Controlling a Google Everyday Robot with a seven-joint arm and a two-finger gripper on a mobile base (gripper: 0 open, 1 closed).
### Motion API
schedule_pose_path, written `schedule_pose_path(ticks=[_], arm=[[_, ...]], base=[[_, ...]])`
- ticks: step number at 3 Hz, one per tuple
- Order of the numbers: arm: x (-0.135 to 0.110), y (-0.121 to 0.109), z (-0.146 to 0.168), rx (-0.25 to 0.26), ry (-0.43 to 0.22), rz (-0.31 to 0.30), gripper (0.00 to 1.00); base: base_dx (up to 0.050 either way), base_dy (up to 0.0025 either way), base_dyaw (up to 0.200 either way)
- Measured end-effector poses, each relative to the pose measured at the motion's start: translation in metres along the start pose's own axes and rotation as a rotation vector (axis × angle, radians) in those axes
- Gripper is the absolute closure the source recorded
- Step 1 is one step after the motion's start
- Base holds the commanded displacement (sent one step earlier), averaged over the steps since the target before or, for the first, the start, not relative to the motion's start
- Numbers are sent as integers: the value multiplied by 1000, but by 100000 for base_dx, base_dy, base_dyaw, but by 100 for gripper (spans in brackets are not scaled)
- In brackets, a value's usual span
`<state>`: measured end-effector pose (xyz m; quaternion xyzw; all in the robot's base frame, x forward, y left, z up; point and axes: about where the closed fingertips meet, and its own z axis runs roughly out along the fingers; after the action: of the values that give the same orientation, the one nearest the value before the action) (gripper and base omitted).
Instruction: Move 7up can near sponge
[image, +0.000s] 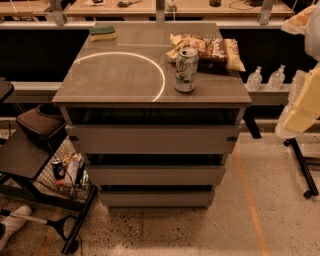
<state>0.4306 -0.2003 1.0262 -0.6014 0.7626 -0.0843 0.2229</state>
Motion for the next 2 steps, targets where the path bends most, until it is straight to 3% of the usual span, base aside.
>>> schedule_pose_path(ticks=[1,2], arm=[[-1,0,-1,3,-1,-1,0],[-1,0,-1,3,-1,-1,0]], base=[[2300,-49,-3941],[0,0,0]])
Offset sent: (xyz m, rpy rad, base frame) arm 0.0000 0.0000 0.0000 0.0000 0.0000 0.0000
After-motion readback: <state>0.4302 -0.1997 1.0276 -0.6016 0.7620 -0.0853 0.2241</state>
